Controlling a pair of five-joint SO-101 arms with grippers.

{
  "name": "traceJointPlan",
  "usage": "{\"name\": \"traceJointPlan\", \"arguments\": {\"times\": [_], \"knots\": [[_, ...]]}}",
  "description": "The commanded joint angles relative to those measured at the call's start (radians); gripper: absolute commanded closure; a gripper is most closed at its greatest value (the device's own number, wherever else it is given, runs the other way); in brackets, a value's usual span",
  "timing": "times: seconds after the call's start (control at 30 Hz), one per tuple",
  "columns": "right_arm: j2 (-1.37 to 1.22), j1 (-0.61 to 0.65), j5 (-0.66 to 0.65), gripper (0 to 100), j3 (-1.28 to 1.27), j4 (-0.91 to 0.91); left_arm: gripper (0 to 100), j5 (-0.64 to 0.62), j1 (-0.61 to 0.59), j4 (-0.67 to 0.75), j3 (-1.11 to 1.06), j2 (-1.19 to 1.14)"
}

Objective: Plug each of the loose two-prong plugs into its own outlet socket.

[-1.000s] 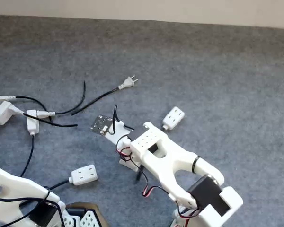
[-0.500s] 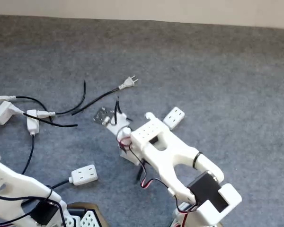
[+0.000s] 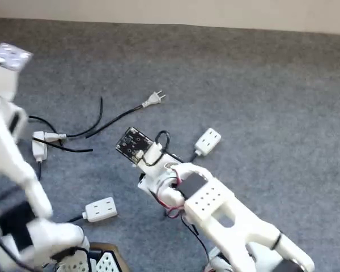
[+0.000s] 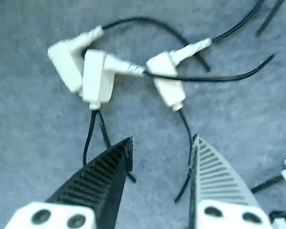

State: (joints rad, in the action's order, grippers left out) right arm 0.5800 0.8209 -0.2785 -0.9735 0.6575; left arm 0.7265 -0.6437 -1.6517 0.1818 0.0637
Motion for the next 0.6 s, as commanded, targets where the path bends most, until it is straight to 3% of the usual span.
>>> {"name": "traceJointPlan", "arguments": {"times": [0.0,0.13,0.23,0.4,0.57], "knots": [[0.122,0.010,0.009,99.4,-0.036,-0.059,76,-0.087,0.140,0.272,-0.440,0.406],[0.084,0.015,0.011,99.4,-0.053,-0.062,68,-0.183,0.269,0.523,-0.880,0.760],[0.031,0.047,0.011,99.4,-0.091,-0.124,64,-0.282,0.389,0.626,-1.139,1.012],[-0.051,0.088,0.077,99.4,-0.127,-0.200,63,-0.433,0.539,0.638,-1.307,1.319],[-0.064,0.094,0.083,99.4,-0.122,-0.202,63,-0.508,0.604,0.626,-1.395,1.420]]}}
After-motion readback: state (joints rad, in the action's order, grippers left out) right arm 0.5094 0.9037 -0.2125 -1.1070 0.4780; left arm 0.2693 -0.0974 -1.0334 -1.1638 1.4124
